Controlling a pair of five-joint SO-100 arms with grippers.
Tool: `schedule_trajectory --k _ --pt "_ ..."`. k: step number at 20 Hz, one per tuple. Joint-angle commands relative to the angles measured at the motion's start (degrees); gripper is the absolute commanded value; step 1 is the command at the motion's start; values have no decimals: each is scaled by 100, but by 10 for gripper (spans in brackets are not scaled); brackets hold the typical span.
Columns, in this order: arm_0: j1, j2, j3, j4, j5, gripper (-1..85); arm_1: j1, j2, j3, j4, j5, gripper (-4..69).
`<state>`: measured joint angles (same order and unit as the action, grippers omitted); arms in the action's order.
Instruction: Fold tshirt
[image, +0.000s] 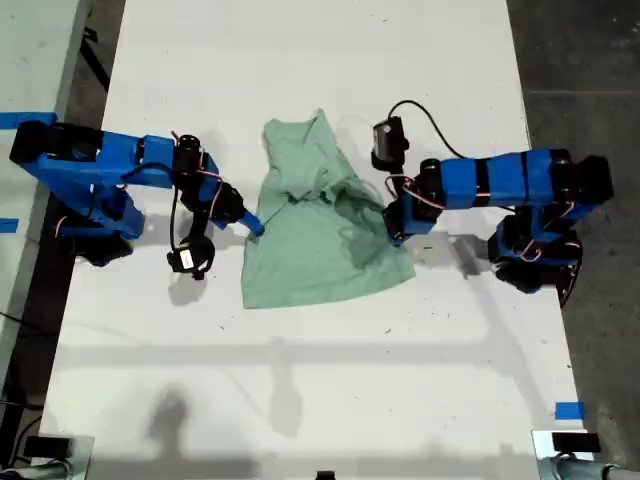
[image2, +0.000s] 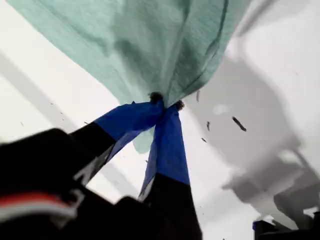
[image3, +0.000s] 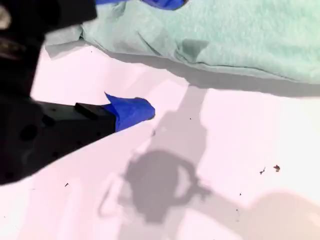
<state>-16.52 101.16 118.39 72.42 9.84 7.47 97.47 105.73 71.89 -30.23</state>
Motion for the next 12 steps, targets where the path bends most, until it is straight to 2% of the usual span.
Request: schedule_trajectory --k 1,5,9,10,12 --pt "-26 149 -53 -62 9 300 -246 -563 -1204 -237 211 -16" --pt "-9 246 -79 -44 -18 296 -492 -2092 -2865 -466 466 -16" --pt "-9 264 -132 -9 -35 290 -571 -3419 -3454 -1248 791 -16" --pt "-9 264 -141 0 -44 289 -536 -3806 -3577 -1354 844 16" --pt "0 264 -193 44 -62 290 -545 -4263 -4131 -1107 809 231"
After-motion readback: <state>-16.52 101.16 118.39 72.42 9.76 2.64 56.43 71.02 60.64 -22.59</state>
